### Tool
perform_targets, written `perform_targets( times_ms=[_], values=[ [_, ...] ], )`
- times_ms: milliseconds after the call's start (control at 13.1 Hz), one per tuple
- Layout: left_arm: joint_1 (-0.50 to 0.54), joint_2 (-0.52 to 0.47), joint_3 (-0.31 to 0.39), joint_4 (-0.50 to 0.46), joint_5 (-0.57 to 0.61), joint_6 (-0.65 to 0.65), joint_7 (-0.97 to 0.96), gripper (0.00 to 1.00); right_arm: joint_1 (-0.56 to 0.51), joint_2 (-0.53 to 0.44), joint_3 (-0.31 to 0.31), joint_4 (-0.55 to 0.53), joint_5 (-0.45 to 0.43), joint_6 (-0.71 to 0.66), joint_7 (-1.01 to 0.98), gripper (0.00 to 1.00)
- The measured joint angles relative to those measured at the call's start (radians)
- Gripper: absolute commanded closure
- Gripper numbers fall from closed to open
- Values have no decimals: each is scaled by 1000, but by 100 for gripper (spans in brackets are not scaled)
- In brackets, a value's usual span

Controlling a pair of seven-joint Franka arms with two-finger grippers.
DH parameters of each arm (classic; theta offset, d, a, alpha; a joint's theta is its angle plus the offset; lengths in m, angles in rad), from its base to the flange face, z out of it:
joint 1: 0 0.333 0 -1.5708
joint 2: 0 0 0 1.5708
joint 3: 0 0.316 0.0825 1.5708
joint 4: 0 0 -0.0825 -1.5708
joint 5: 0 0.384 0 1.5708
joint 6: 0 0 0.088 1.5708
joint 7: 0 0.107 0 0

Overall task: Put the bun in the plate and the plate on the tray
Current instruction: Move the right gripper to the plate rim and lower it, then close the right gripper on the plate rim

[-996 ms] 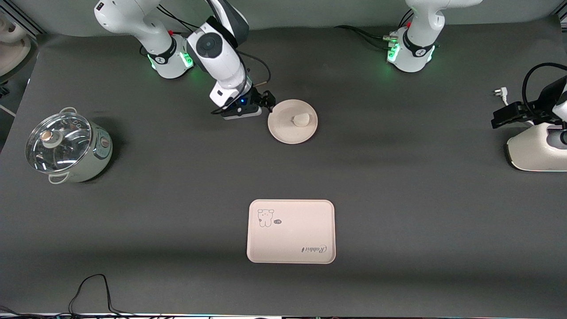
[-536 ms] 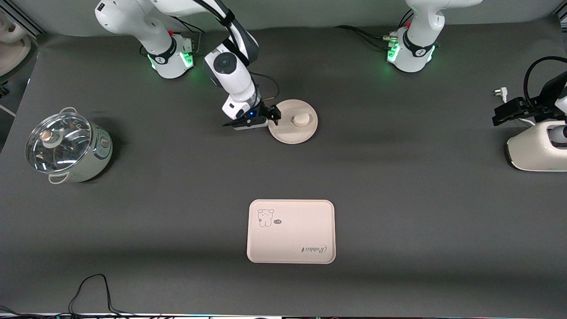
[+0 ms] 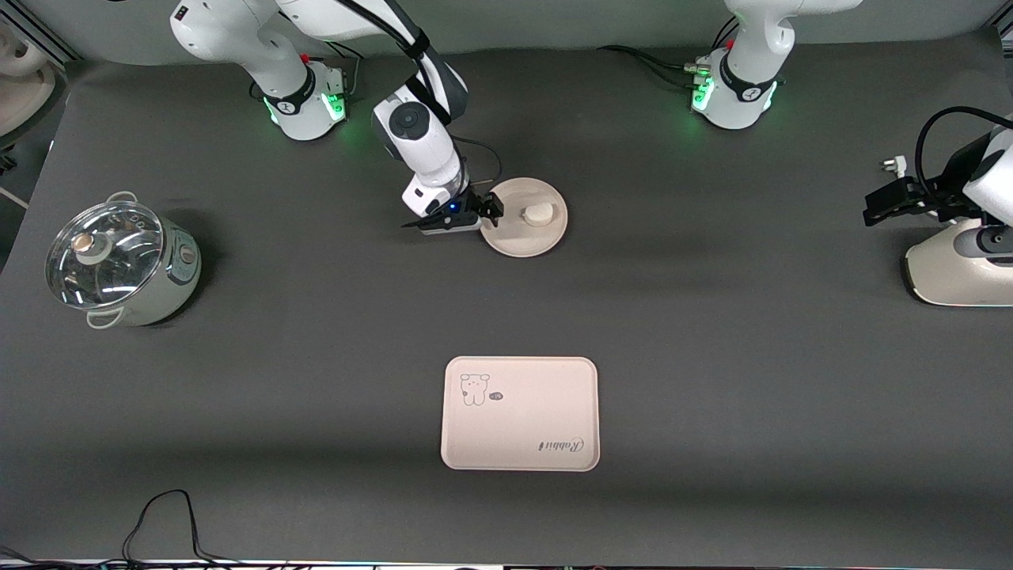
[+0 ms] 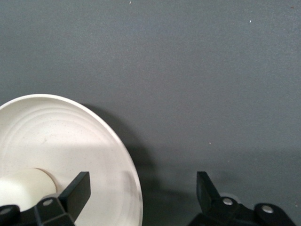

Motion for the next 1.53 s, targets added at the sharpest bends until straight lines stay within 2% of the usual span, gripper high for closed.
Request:
perform_targets(
  times_ms=[536,690,919,1073,1149,1532],
  values=[
    [0,0,1,-3,1,2,0,0,4,24,4,1,27,2,0,0],
    [0,0,2,-4,1,3,0,0,4,24,7,3,30,3,0,14],
    [0,0,2,-5,1,6,0,0,4,24,7,9,34,3,2,50],
    [0,0,2,-5,1,13,0,0,4,24,8,11,34,3,3,67],
    [0,0,2,-5,1,15,0,0,4,24,8,11,34,3,3,68],
    [1,0,8,-6,2,30,0,0,4,24,8,13,36,3,4,89]
  ],
)
